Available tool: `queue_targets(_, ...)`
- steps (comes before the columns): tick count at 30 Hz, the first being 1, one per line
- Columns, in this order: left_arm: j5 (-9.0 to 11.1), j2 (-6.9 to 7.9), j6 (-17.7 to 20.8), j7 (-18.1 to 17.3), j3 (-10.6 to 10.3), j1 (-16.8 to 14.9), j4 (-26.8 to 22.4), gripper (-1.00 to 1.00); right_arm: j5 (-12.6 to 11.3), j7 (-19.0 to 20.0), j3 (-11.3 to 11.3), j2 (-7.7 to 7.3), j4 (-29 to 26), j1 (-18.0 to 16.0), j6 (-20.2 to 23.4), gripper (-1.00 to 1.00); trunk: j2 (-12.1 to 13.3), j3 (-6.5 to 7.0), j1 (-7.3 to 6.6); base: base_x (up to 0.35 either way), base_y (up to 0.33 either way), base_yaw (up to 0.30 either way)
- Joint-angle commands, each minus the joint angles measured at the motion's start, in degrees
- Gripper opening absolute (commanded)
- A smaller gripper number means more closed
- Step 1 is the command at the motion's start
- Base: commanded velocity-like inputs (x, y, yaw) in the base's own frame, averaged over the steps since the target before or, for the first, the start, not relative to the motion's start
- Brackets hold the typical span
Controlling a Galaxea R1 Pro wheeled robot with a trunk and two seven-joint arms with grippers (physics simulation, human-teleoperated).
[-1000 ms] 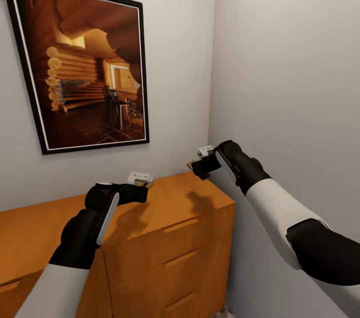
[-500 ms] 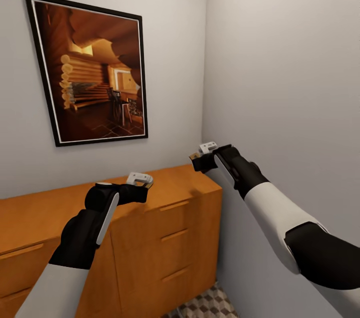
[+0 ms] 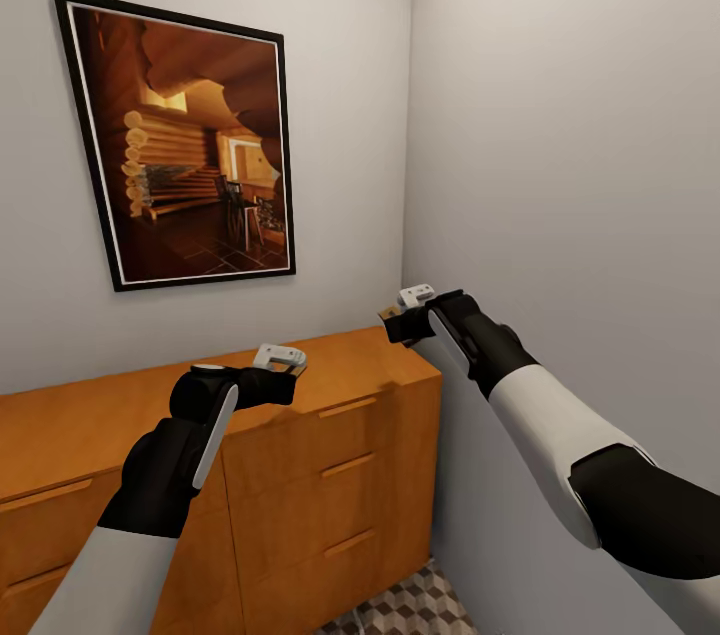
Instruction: Take the four mousetraps from the cabinet in the bathroom and place them on the bathroom floor. Make sure all four end up on the same floor surface, and ensure that at least two of them are either under or directly next to the same bathroom sink.
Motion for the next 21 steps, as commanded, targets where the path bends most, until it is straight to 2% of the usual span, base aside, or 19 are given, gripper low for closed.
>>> queue_targets(1, -0.3, -0.01, 0.23, -0.29, 0.01, -0.05, -0.05, -1.0, -0.64, -0.21, 0.14, -0.03, -0.02, -0.06, 0.27, -1.0, -0.04, -0.07, 0.0, 0.0, 0.0, 0.0)
queue_targets(5, 0.09, -0.03, 0.23, -0.36, 0.01, 0.0, 0.07, -1.0, -0.42, -0.26, 0.07, -0.17, 1.78, -0.06, 0.1, -1.0, -0.04, -0.07, 0.0, 0.0, 0.0, 0.0)
queue_targets(7, 0.14, -0.06, 0.23, -0.42, 0.03, -0.01, 0.16, -1.0, -0.33, -0.99, 0.0, -0.3, 2.17, -0.06, -1.41, -1.0, -0.04, -0.07, 0.0, 0.0, 0.0, 0.0)
queue_targets(12, 0.18, -0.1, 0.23, -0.46, 0.5, -0.01, 0.12, -1.0, -0.52, -8.04, 0.0, -0.2, 2.19, 0.52, -7.14, -1.0, -0.04, -0.07, 0.0, 0.0, 0.0, 0.0)
queue_targets(14, 0.11, -0.07, 0.23, -0.46, 0.6, 0.02, 0.02, -1.0, -1.5, -11.51, 0.03, -0.15, 1.94, 1.76, -9.29, -1.0, -0.04, -0.07, 0.0, -0.015, 0.0, 0.0)
queue_targets(17, 0.07, -0.08, 0.19, -0.46, 0.63, 0.04, -0.08, -1.0, -2.88, -13.6, 0.05, -0.19, 1.71, 3.0, -11.19, -1.0, -0.04, -0.07, 0.0, -0.145, -0.034, 0.0)
queue_targets(21, 0.04, -0.1, 0.18, -0.46, 0.65, 0.04, -0.19, -1.0, -3.33, -14.21, 0.04, -0.25, 1.65, 3.36, -11.78, -1.0, -0.04, -0.07, 0.0, -0.267, -0.072, 0.0)
